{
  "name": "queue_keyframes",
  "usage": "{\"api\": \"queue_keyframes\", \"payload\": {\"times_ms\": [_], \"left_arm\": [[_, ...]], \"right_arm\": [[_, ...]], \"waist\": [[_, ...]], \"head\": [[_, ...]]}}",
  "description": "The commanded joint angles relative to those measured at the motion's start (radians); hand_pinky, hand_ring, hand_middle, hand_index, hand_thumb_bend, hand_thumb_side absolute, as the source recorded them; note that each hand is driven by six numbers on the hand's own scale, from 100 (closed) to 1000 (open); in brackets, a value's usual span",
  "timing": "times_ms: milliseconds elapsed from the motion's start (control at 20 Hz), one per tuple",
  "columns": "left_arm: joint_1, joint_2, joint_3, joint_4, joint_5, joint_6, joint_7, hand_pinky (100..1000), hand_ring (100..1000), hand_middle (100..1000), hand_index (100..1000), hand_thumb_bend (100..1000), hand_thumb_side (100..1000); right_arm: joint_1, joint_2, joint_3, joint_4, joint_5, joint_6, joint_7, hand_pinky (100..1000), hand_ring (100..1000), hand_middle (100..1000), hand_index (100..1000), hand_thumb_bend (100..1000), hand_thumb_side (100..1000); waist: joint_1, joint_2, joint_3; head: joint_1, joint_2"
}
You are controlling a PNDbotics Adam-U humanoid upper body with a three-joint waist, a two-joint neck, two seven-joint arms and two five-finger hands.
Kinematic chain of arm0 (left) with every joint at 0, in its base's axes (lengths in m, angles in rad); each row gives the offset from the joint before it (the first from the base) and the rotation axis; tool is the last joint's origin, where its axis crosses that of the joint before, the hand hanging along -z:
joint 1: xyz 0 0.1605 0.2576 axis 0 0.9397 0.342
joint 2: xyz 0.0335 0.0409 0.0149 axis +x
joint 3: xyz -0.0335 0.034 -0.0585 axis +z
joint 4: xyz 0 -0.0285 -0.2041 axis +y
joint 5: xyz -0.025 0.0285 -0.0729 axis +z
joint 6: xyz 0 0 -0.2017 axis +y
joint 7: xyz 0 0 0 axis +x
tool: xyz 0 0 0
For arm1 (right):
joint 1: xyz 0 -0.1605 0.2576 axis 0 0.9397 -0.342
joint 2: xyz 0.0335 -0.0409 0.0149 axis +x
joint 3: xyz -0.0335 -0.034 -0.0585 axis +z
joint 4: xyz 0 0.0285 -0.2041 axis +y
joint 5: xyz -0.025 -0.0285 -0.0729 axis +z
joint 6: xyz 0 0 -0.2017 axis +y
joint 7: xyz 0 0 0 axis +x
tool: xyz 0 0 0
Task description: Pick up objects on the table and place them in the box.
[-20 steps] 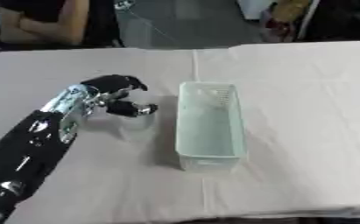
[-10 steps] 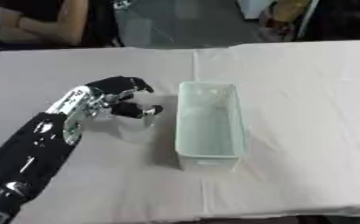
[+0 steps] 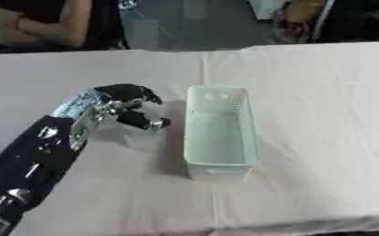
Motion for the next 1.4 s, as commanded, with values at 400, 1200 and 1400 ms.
{"api": "queue_keyframes", "payload": {"times_ms": [400, 1200, 1400], "left_arm": [[-0.041, 0.009, -0.007, 0.007, -0.099, -0.062, -0.001, 790, 838, 830, 944, 988, 980], [-0.021, -0.040, 0.050, 0.148, -0.306, -0.100, 0.040, 659, 689, 677, 843, 982, 821], [-0.007, -0.046, 0.075, 0.182, -0.272, -0.047, 0.026, 419, 455, 572, 719, 806, 473]], "right_arm": [[-0.023, -0.013, -0.003, -0.015, -0.005, -0.001, 0.003, 705, 885, 984, 1000, 100, 615], [-0.028, -0.010, -0.006, -0.015, -0.007, 0.000, 0.002, 704, 884, 984, 1000, 100, 613], [-0.027, -0.010, -0.007, -0.015, -0.007, 0.001, 0.001, 704, 884, 984, 1000, 100, 613]], "waist": [[0.002, -0.004, -0.004], [-0.002, 0.000, 0.000], [-0.003, 0.000, 0.001]], "head": [[-0.017, -0.001], [-0.028, -0.001], [-0.030, -0.001]]}}
